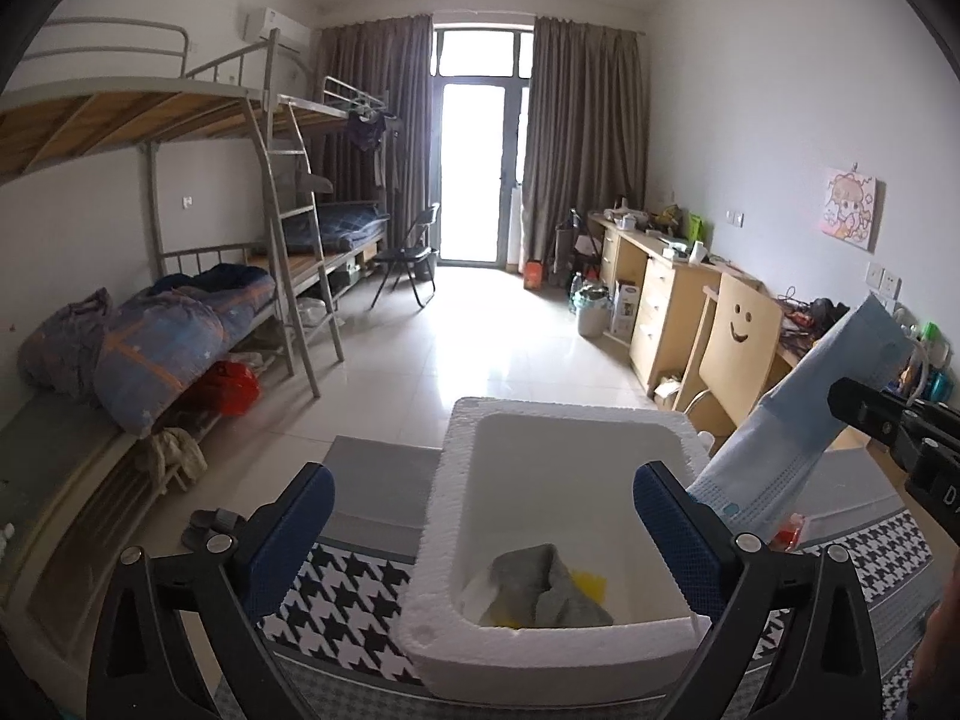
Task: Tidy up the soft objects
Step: 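Open the left gripper, dropping the grey sock into the foam box, then lower the right gripper into the foam box and open it, releasing the mask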
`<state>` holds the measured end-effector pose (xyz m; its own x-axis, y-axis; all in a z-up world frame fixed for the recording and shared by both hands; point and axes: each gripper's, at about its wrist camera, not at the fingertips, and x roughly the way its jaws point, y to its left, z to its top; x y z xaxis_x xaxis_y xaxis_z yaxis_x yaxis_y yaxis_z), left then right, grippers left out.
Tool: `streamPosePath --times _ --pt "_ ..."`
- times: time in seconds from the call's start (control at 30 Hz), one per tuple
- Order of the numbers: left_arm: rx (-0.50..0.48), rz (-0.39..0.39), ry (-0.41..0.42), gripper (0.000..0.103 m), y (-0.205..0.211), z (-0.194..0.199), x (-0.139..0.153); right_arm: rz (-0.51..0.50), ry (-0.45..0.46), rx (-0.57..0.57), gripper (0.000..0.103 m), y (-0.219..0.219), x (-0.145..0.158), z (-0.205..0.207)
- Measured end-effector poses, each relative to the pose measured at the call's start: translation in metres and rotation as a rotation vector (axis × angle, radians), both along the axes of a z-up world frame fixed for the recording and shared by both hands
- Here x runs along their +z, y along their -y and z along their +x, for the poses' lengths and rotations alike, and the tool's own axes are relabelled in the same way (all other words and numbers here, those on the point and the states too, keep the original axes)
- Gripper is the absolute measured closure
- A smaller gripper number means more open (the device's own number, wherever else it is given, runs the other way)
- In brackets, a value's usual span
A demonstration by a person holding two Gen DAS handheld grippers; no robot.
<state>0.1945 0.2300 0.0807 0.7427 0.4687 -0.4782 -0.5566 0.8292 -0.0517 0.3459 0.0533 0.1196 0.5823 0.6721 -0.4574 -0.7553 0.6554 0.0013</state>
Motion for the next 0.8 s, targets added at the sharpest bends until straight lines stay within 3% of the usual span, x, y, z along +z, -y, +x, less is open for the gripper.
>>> streamPosePath --times 0.8 --pt "0.066 0.020 -0.003 0.003 -0.010 -0.031 -0.007 -0.077 -0.070 0.118 0.094 -0.051 -0.025 0.002"
